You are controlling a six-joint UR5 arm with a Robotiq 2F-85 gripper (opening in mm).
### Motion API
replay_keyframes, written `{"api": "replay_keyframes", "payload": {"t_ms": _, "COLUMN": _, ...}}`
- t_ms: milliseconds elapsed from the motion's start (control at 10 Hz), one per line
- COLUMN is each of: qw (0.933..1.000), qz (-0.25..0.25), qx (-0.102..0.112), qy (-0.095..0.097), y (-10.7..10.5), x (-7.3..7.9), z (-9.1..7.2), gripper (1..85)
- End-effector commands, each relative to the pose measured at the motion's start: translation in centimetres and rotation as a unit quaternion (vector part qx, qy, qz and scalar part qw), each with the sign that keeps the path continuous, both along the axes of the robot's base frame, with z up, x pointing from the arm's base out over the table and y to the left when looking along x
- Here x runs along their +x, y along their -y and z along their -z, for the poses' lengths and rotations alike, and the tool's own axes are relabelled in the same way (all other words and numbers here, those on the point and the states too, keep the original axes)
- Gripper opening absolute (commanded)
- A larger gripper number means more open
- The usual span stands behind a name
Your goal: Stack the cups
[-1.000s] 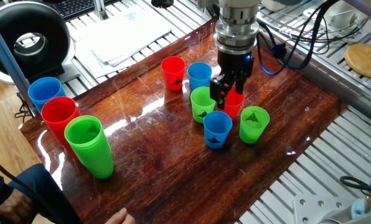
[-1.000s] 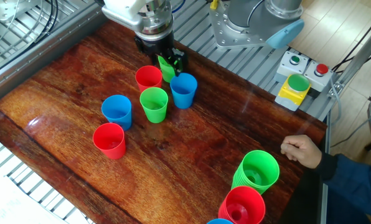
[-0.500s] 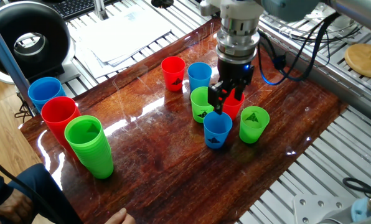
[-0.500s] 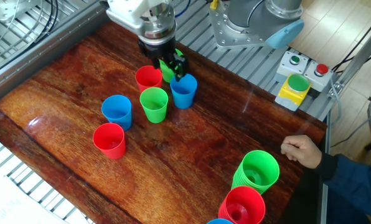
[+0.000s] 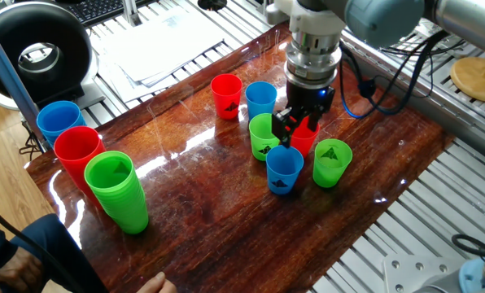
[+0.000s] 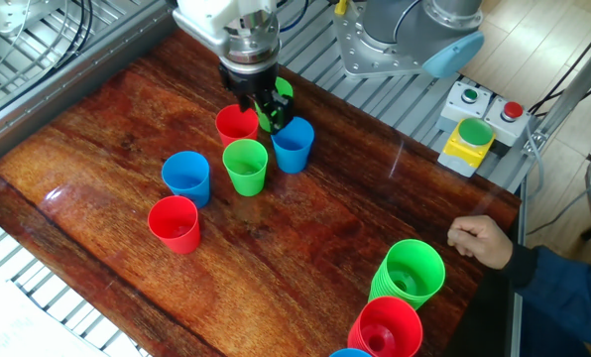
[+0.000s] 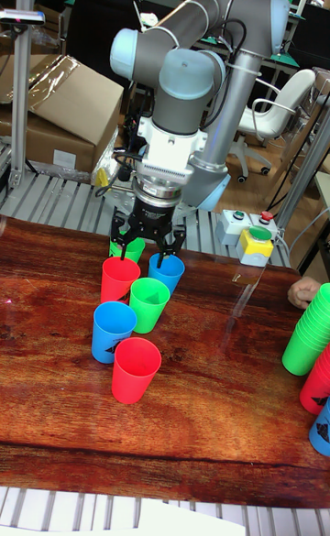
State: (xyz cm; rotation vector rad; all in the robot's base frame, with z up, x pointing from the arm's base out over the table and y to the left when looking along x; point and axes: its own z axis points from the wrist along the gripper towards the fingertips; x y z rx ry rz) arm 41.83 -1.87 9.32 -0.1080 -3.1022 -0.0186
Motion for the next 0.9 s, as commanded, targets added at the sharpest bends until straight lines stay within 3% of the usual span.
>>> {"api": "replay_keyframes", "payload": {"t_ms": 0, "qw": 0.9999, "qz": 0.009, "qx": 0.001, "qy": 0.008, "y": 0.2, "x": -0.2, "z": -0.1, "gripper": 67.7}}
{"api": "replay_keyframes", "payload": {"t_ms": 200, "qw": 0.9999, "qz": -0.015, "qx": -0.005, "qy": 0.003, "y": 0.4, "x": -0.9, "z": -0.8, "gripper": 67.7}}
{"api": "replay_keyframes", "payload": {"t_ms": 400, "qw": 0.9932, "qz": -0.113, "qx": -0.029, "qy": -0.001, "y": 1.5, "x": -1.3, "z": -1.6, "gripper": 67.3}}
{"api": "replay_keyframes", "payload": {"t_ms": 600, "qw": 0.9743, "qz": -0.222, "qx": -0.034, "qy": -0.011, "y": 0.8, "x": -2.1, "z": -2.3, "gripper": 65.0}}
{"api": "replay_keyframes", "payload": {"t_ms": 700, "qw": 0.9662, "qz": -0.257, "qx": -0.002, "qy": -0.016, "y": -1.5, "x": -2.9, "z": -2.3, "gripper": 62.3}}
{"api": "replay_keyframes", "payload": {"t_ms": 800, "qw": 0.9503, "qz": -0.310, "qx": -0.007, "qy": -0.024, "y": -1.5, "x": -3.2, "z": -2.2, "gripper": 61.3}}
